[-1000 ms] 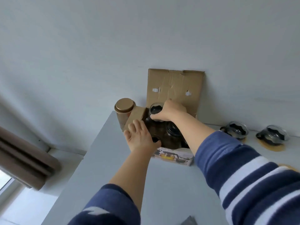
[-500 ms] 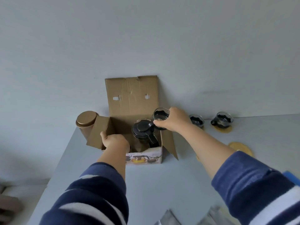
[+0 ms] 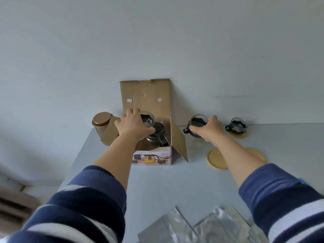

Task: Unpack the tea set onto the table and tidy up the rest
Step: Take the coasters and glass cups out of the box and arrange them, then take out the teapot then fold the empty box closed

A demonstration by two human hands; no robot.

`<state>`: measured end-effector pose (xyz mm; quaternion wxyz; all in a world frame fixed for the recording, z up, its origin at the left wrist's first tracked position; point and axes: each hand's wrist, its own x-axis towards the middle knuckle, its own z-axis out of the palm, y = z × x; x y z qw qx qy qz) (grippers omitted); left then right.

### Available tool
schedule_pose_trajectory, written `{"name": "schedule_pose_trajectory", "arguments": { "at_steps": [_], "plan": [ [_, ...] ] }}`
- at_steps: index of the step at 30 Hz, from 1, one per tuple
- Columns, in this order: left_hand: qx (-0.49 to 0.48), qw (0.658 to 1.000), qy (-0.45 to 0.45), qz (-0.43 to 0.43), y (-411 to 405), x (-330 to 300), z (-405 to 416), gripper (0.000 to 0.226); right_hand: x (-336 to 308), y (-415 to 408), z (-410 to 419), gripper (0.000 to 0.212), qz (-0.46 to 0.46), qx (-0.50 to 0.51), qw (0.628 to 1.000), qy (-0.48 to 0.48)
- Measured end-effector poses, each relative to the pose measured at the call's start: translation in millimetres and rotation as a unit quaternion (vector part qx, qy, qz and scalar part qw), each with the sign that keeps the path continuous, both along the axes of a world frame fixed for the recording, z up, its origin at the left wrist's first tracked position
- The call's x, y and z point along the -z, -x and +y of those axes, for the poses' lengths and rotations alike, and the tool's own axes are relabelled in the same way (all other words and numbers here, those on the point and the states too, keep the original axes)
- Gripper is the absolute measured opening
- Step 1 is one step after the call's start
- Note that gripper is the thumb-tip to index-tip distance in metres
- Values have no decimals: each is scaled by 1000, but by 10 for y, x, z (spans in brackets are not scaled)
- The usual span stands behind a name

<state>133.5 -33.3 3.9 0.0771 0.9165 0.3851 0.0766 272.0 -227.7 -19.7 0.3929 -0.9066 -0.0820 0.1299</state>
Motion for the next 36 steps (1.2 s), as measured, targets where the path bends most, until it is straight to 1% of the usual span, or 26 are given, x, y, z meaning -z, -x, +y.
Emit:
{"name": "schedule_pose_trajectory", "arguments": {
  "at_steps": [2, 4, 7, 9, 12, 16, 20, 22, 26, 31, 34, 36],
  "plan": [
    [31, 995, 51, -74, -108, 8, -183, 93, 5, -60, -167, 93, 5, 17, 1000, -10],
    [66, 980, 117, -143, -232, 72, -424, 90, 10, -143, -366, 91, 0, 25, 1000, -6],
    [98, 964, 179, -173, -421, 242, -857, 85, 46, -277, -722, 90, 13, 35, 999, -1],
    [112, 958, 203, -166, -566, 394, -1139, 86, 116, -374, -976, 87, 26, 50, 998, 4],
    [125, 960, 218, -123, -804, 640, -1536, 87, 265, -501, -1346, 78, 34, 71, 997, 19],
    [127, 959, 240, -76, -1046, 992, -1920, 88, 554, -638, -1700, 77, 34, 94, 994, 36],
    [114, 952, 276, -64, -1154, 1294, -2130, 89, 834, -746, -1856, 79, 35, 100, 993, 48],
    [113, 950, 281, -72, -1162, 1400, -2182, 88, 945, -762, -1895, 79, 36, 101, 993, 48],
    [116, 949, 281, -82, -1155, 1472, -2184, 86, 1108, -782, -1953, 80, 9, 92, 993, 71],
    [114, 951, 275, -84, -1139, 1491, -2185, 85, 1146, -817, -1965, 85, 25, 85, 994, 67],
    [121, 956, 260, -63, -1145, 1477, -2193, 89, 1096, -853, -1984, 93, 45, 74, 993, 83],
    [131, 959, 247, -35, -1134, 1424, -2180, 97, 1020, -877, -1986, 98, 43, 63, 991, 110]
  ]
}}
